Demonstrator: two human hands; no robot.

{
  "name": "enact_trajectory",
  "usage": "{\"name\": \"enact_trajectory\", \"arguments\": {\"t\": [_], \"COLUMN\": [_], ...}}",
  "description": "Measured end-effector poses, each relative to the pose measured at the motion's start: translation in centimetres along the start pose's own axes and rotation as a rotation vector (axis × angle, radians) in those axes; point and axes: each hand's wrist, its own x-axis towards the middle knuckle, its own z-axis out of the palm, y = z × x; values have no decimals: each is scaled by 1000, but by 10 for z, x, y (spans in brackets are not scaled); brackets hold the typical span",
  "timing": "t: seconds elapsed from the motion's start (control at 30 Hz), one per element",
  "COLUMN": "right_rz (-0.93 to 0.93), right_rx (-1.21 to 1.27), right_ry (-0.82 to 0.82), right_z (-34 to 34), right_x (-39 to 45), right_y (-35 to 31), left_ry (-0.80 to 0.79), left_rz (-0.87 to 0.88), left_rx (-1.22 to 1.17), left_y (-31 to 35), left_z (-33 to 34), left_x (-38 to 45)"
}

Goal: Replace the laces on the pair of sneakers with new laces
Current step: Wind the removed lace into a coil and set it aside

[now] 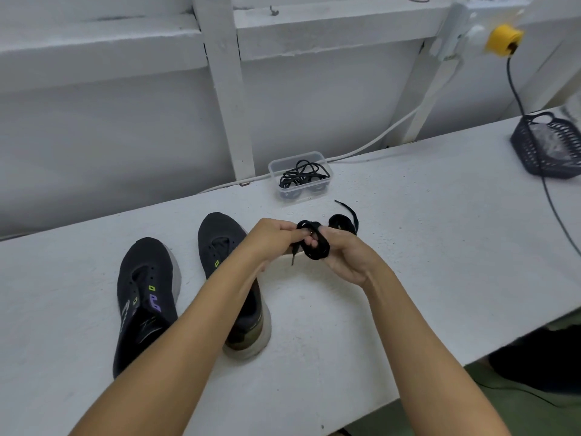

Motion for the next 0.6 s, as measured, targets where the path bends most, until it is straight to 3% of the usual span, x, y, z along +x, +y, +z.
{"name": "enact_trajectory", "arguments": {"t": [0.2, 0.27, 0.33, 0.4, 0.5, 0.6], "right_rz": [-1, 11, 31, 35, 6, 22], "right_rx": [-263, -191, -47, -71, -215, -49], "right_ry": [193, 236, 180, 112, 148, 215], "right_z": [11, 16, 12, 6, 5, 6], "right_x": [10, 7, 4, 2, 6, 12], "right_y": [4, 6, 10, 14, 18, 16], "left_ry": [102, 118, 139, 132, 81, 31], "left_rz": [-95, -88, -90, -115, -161, -222], "left_rx": [62, 150, 233, 271, 213, 118], "left_y": [-10, -10, -4, -1, 4, 8], "left_z": [6, 5, 3, -1, -1, 3], "left_x": [11, 13, 13, 15, 17, 19]}}
